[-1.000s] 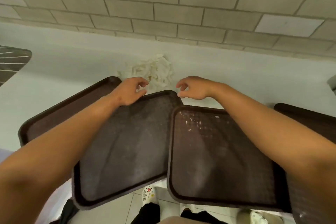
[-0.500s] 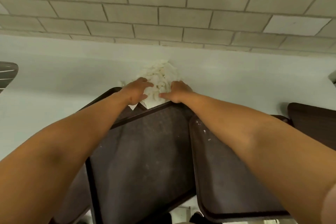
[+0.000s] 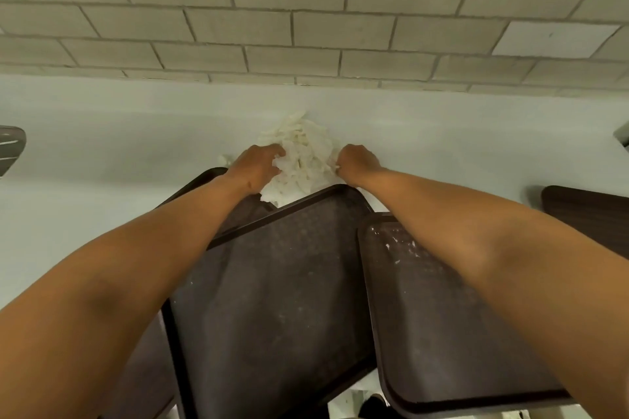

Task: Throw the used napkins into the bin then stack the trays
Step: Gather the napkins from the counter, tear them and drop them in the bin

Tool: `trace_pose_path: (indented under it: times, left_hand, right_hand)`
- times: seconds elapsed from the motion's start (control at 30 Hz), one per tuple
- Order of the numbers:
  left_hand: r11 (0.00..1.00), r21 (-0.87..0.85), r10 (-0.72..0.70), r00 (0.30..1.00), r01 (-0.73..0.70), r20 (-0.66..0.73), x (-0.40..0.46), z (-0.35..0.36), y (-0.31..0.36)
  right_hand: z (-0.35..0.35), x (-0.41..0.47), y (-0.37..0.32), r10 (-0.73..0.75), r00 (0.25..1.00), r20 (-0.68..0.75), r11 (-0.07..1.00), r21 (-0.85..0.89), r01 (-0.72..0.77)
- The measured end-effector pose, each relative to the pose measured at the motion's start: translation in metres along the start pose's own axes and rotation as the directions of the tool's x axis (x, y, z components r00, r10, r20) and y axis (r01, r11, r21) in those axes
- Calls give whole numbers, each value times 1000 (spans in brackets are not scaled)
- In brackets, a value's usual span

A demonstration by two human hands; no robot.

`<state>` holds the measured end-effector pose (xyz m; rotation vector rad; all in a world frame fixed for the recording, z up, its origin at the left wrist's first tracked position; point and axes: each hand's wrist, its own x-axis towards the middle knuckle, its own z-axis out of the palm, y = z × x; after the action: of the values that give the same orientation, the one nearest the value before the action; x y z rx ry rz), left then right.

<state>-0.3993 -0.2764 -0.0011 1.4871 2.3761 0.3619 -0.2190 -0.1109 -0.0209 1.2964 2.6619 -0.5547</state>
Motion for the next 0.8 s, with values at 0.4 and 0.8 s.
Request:
trace_pose_path:
  times: [0.4,0.8]
  left_hand:
    - [982,-115,133,984,-147,-120,-1,-35,27]
    - [943,-254,159,962,-214,-221,2,-69,75]
  right_hand:
    - [-83,-23,48,-155,985,-72,958,231,167]
    - [-155,-54,63,-330,926,-183,869,326,373]
